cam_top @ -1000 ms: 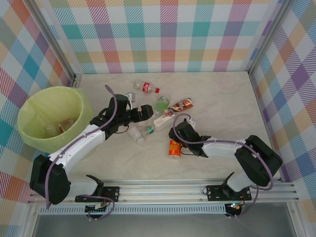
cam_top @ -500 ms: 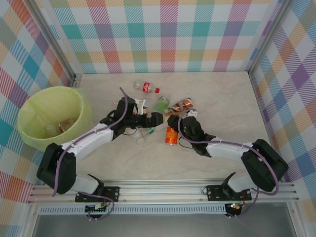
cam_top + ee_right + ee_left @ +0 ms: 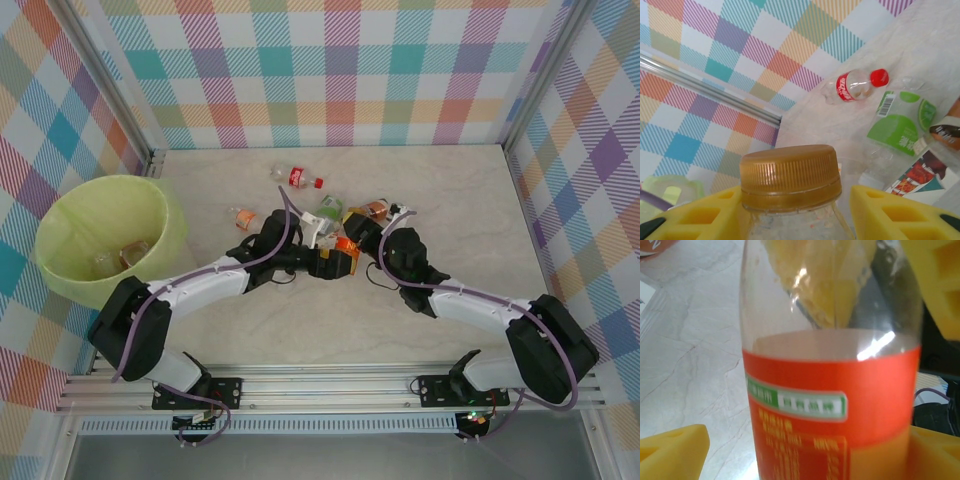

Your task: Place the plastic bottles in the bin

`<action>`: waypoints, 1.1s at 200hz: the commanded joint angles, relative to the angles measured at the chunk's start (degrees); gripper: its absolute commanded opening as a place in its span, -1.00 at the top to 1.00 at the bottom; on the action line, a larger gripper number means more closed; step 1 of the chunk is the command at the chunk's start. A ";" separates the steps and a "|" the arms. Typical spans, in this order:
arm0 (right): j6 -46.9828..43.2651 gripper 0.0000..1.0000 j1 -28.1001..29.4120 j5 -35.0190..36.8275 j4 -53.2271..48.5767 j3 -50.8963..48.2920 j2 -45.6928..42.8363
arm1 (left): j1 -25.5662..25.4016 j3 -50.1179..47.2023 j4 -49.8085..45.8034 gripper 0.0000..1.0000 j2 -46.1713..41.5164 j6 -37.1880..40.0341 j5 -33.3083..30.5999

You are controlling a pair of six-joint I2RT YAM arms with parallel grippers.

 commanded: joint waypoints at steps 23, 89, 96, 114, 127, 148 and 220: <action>5.40 0.47 -0.24 -5.28 9.11 0.01 1.61 | -0.46 0.87 5.26 -0.39 1.62 0.86 1.56; 4.42 -0.13 -2.35 -9.42 4.59 0.03 1.15 | -0.46 0.31 0.13 0.12 -1.09 2.20 -9.02; 3.47 -0.24 -2.96 -10.54 2.58 0.35 0.67 | -0.46 0.46 -0.78 0.14 -1.38 2.56 -10.48; -0.06 -0.47 -4.57 -12.69 -6.29 2.18 -1.44 | -0.33 0.96 -3.76 0.16 -2.72 3.81 -13.85; -3.64 -0.58 -5.28 -12.58 -13.90 4.02 -3.34 | -0.29 1.51 -5.96 0.17 -3.64 4.53 -16.15; -9.40 -0.71 -5.81 -10.13 -22.62 5.77 -6.74 | 0.40 2.04 -8.59 0.17 -5.42 5.08 -18.99; -23.59 -0.99 -6.83 1.32 -35.43 8.09 -12.59 | 3.39 7.72 -20.75 0.17 -15.07 6.06 -31.10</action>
